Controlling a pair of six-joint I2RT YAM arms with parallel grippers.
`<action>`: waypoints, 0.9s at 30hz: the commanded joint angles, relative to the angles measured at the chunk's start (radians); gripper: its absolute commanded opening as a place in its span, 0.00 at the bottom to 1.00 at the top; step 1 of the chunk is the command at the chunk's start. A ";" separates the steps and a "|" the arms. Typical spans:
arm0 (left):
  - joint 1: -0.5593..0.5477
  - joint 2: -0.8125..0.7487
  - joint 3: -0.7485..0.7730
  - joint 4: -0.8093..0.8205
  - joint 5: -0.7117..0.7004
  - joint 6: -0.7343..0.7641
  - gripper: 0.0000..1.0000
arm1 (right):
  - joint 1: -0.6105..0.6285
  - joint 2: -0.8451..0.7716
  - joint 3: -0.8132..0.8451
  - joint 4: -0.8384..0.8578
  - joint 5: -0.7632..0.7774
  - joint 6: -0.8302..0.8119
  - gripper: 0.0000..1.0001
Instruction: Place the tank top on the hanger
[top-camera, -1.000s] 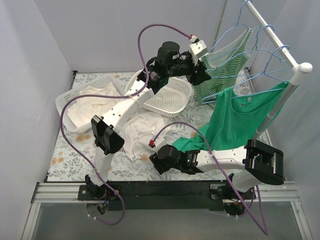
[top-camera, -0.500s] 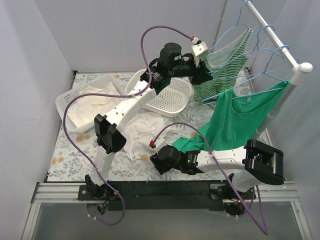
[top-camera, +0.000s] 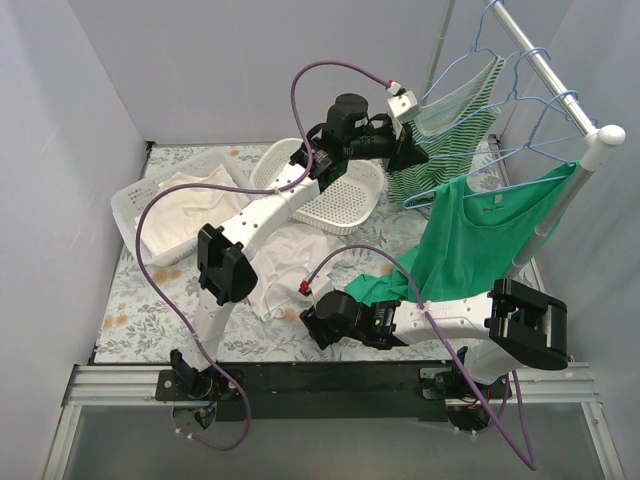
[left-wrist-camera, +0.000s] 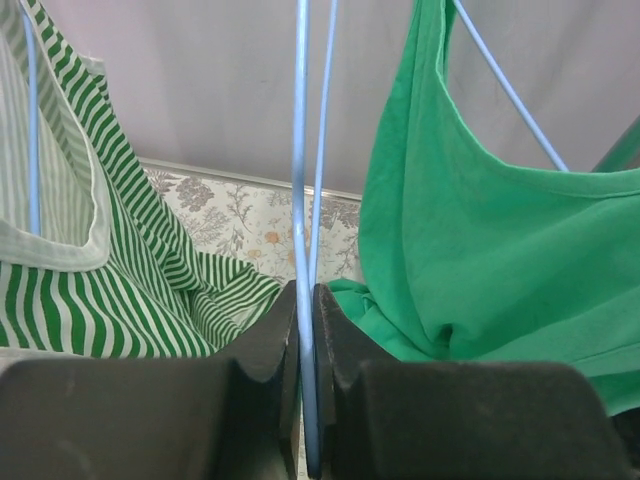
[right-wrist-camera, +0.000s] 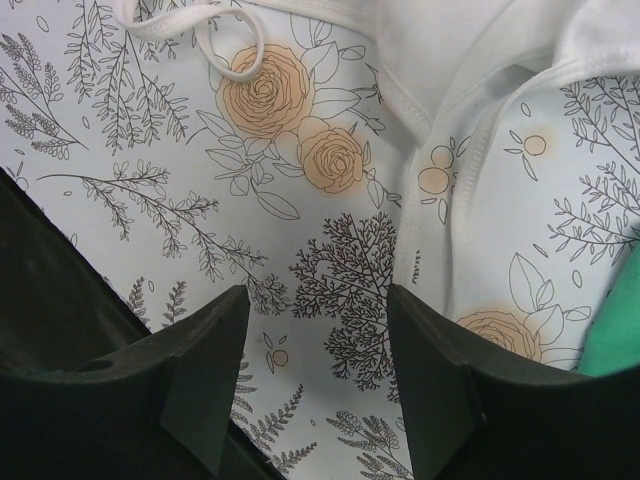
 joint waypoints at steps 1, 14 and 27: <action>-0.004 -0.082 -0.056 0.125 -0.018 -0.043 0.00 | 0.003 -0.011 -0.003 0.020 0.006 0.009 0.66; -0.004 -0.241 -0.224 0.333 -0.137 -0.076 0.00 | 0.003 -0.008 0.010 0.008 0.028 0.000 0.66; 0.010 -0.424 -0.404 0.178 -0.163 0.017 0.00 | 0.003 -0.022 0.023 -0.026 0.050 -0.011 0.66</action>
